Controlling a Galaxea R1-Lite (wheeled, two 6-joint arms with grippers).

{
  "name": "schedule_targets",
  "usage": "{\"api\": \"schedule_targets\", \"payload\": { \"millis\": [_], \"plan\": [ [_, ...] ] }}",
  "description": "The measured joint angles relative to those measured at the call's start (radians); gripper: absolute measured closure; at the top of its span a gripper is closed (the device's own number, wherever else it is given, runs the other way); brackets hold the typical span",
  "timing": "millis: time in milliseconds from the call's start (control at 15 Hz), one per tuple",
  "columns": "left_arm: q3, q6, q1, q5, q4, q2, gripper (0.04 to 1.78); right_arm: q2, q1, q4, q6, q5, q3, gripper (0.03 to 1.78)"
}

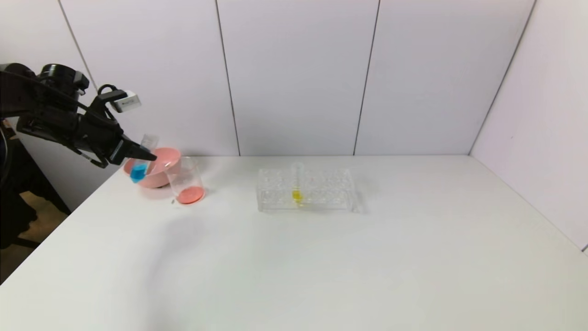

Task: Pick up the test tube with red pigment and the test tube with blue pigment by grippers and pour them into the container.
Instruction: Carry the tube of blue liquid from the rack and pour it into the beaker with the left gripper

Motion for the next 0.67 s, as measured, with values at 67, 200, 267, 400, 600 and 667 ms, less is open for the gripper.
{"api": "schedule_targets", "payload": {
  "millis": [67, 200, 267, 400, 600, 667],
  "plan": [
    [-0.006, 0.017, -0.006, 0.019, 0.000, 0.002, 1.38, 0.000, 0.000, 0.000, 0.000, 0.000, 0.000, 0.04],
    [-0.013, 0.064, -0.019, 0.082, 0.000, 0.004, 1.38, 0.000, 0.000, 0.000, 0.000, 0.000, 0.000, 0.04],
    [-0.016, 0.101, -0.024, 0.116, 0.001, 0.005, 1.38, 0.000, 0.000, 0.000, 0.000, 0.000, 0.000, 0.04],
    [-0.019, 0.180, -0.043, 0.198, 0.004, 0.006, 1.38, 0.000, 0.000, 0.000, 0.000, 0.000, 0.000, 0.04],
    [-0.032, 0.281, -0.069, 0.287, 0.011, 0.008, 1.38, 0.000, 0.000, 0.000, 0.000, 0.000, 0.000, 0.04],
    [-0.034, 0.299, -0.077, 0.298, 0.011, 0.010, 1.38, 0.000, 0.000, 0.000, 0.000, 0.000, 0.000, 0.04]
  ]
}}
